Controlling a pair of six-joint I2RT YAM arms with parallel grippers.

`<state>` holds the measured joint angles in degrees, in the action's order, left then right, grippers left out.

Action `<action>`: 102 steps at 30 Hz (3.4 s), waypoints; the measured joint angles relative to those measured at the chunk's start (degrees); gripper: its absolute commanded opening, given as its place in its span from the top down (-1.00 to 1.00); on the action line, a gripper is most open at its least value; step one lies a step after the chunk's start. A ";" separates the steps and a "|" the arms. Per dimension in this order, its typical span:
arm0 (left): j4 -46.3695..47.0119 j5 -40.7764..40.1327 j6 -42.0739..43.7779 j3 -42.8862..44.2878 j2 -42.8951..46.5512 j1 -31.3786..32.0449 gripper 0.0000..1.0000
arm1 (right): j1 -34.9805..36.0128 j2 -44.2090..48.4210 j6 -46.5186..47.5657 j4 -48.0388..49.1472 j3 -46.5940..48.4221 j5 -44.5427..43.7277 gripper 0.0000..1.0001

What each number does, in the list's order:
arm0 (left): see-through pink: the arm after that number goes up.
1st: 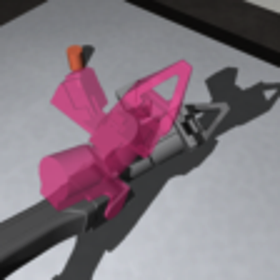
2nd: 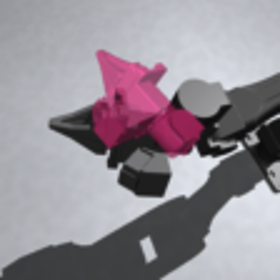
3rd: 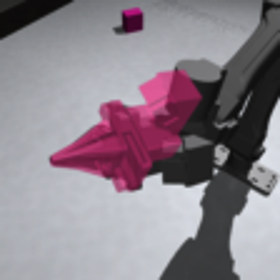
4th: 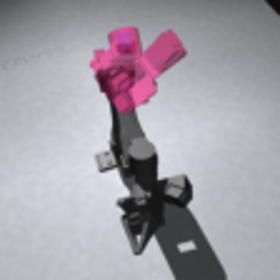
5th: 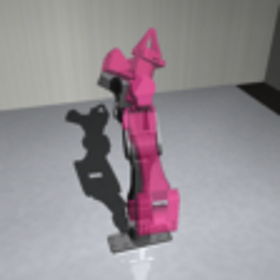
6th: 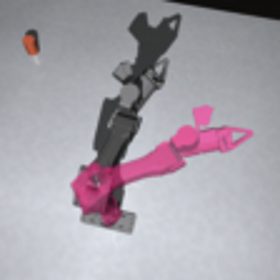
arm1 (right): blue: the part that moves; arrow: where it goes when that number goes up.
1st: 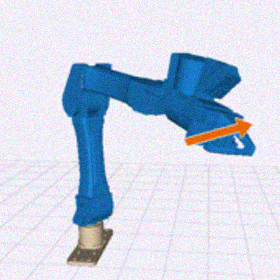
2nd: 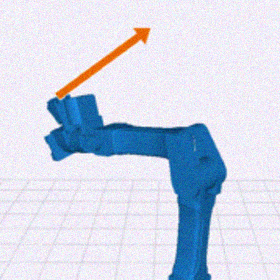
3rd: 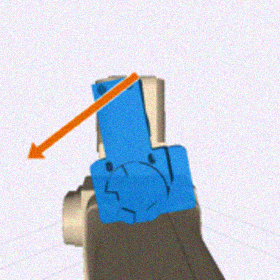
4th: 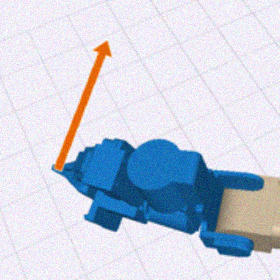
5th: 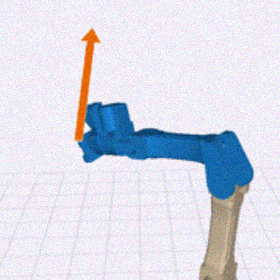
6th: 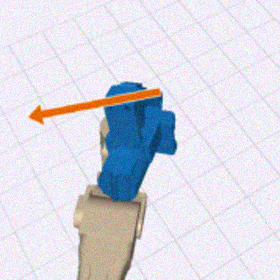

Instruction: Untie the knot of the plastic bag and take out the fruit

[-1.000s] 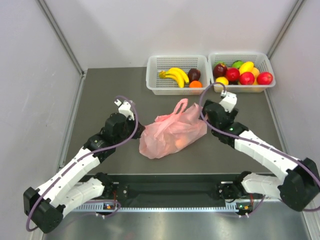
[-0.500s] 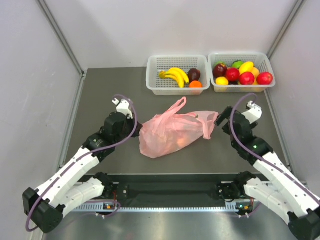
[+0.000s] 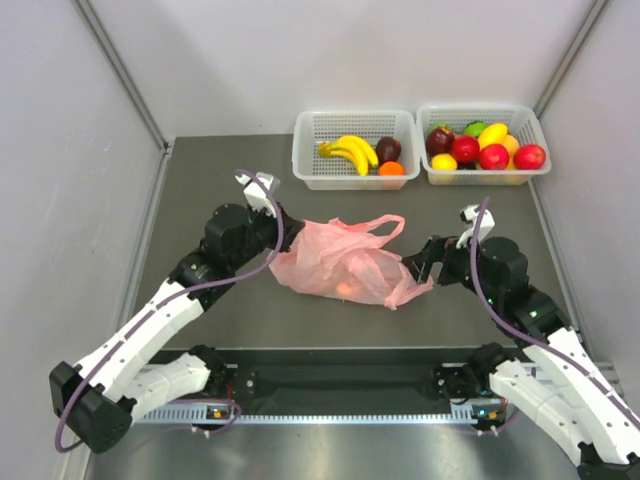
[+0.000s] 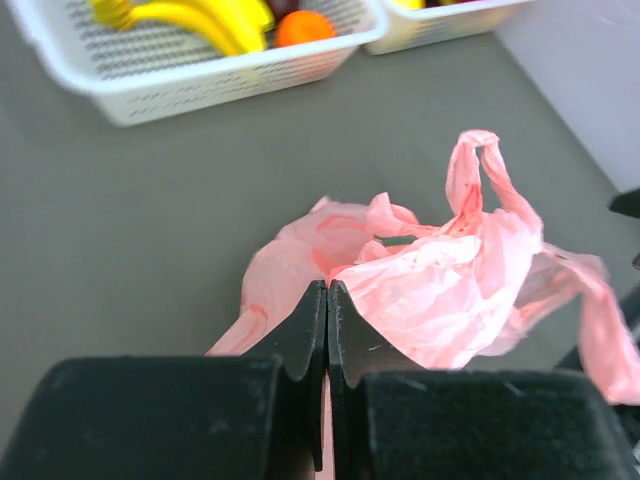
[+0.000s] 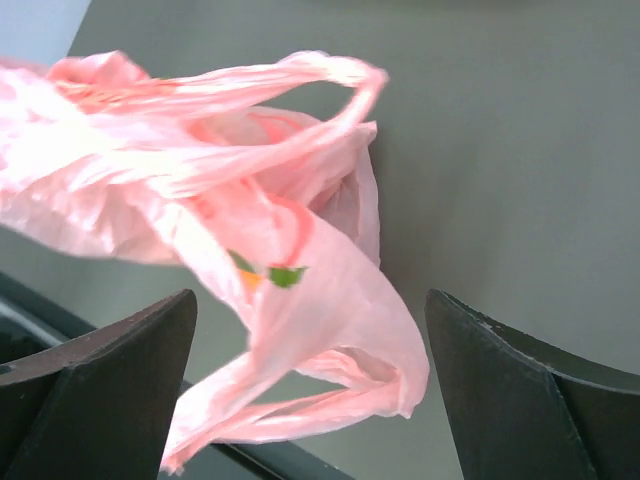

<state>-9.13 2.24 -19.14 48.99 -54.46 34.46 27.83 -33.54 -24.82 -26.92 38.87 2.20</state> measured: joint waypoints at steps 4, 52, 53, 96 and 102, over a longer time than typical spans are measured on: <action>2.62 6.54 2.21 1.51 -1.49 -0.04 1.00 | 0.00 0.37 4.37 -1.95 3.54 1.01 -0.98; -13.40 7.06 -11.50 -8.35 27.69 -0.07 -0.98 | 14.08 -16.28 4.83 3.52 -1.25 -9.38 1.00; -13.60 5.92 -10.73 -6.23 26.14 -0.09 -0.98 | 14.14 -16.15 5.22 4.07 -1.68 -8.83 1.00; -7.89 33.53 1.38 9.44 -22.47 1.90 -0.90 | 16.70 -14.08 12.17 7.04 -0.33 -3.61 1.00; -9.38 33.73 3.96 10.29 -22.60 2.80 -0.75 | 16.81 -13.97 12.85 7.76 0.68 -3.08 0.98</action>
<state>-18.50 35.97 -15.18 59.29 -77.06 37.26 44.64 -47.51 -11.97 -19.16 39.55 -0.89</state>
